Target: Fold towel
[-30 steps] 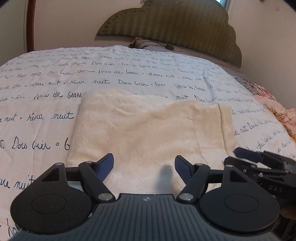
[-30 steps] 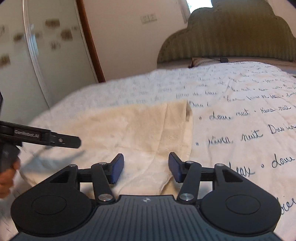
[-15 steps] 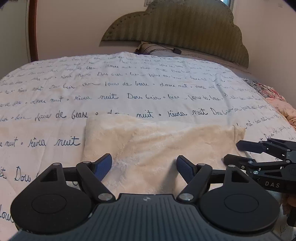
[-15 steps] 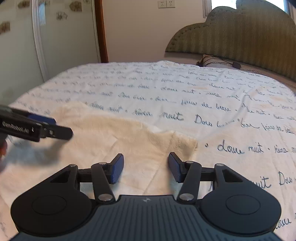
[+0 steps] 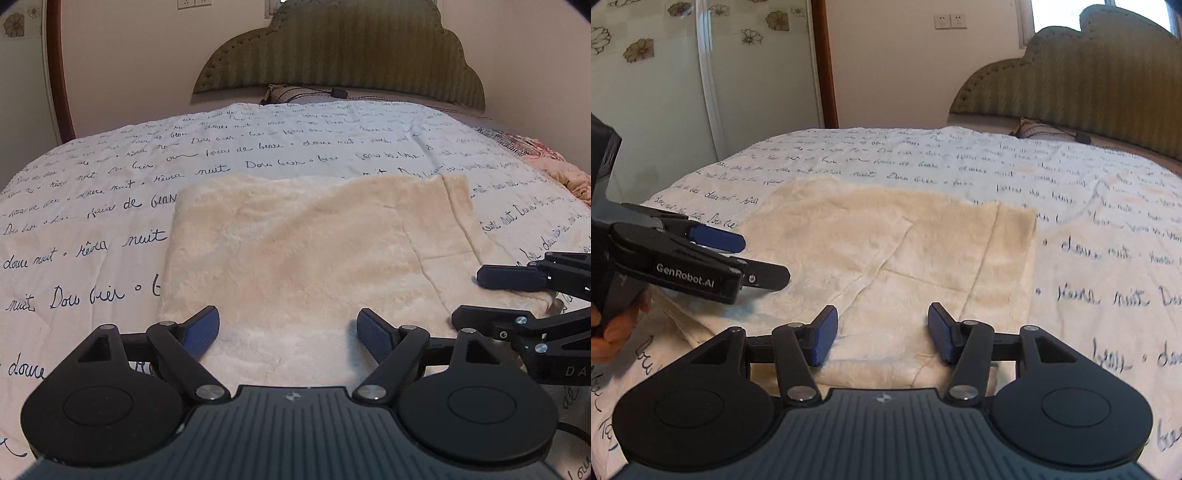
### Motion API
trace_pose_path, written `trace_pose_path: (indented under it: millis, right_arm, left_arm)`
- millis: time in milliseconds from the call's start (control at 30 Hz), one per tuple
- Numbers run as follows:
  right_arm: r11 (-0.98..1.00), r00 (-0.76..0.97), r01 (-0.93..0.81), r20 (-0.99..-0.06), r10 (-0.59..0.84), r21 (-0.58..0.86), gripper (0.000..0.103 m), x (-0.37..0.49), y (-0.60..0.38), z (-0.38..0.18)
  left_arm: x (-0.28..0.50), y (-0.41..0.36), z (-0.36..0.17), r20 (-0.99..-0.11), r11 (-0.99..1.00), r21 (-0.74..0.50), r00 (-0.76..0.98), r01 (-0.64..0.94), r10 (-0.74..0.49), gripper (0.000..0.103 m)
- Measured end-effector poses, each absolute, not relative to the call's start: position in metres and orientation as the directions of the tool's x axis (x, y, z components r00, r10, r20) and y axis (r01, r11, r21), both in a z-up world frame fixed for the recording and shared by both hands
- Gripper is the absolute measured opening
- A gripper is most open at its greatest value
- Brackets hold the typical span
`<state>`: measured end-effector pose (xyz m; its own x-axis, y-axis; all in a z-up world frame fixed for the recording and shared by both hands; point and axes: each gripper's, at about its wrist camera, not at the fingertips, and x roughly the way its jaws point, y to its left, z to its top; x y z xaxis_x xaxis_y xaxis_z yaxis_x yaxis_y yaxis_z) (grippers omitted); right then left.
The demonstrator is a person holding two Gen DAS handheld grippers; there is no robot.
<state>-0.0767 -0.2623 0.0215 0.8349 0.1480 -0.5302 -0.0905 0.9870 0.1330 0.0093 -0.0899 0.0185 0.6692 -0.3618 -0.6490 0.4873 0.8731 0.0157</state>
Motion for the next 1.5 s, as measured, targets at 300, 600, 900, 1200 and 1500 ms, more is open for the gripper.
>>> trace_pose_path:
  millis: [300,600,900,1200,1500]
  right_arm:
    - [0.988,0.858,-0.076,-0.496,0.132,0.132,0.057,-0.084,-0.261,0.016]
    - [0.970,0.886,-0.045,-0.439,0.149,0.237,0.071,-0.092,-0.286,0.033]
    - [0.793,0.836,0.014,-0.443,0.325,0.609,0.072,-0.063,-0.389,0.006]
    - [0.613,0.731,-0.083,-0.370,0.573,0.786,0.074,-0.027,-0.407,-0.019]
    - [0.600,0.734,-0.090,-0.354,0.579,0.795,0.061,0.004,-0.403,-0.027]
  left_arm:
    - [0.005,-0.091,0.015,-0.629,0.882,0.039,0.698,0.470,-0.343,0.091]
    - [0.009,-0.065,0.037,-0.586,0.897,0.078,0.748,0.435,-0.312,0.094]
    - [0.084,0.010,0.030,-0.659,0.833,-0.363,0.517,0.417,-0.546,0.096]
    - [0.108,0.005,0.004,-0.601,0.684,-0.540,0.344,0.491,-0.721,0.098]
    - [0.119,-0.010,-0.009,-0.506,0.589,-0.647,0.305,0.484,-0.807,0.094]
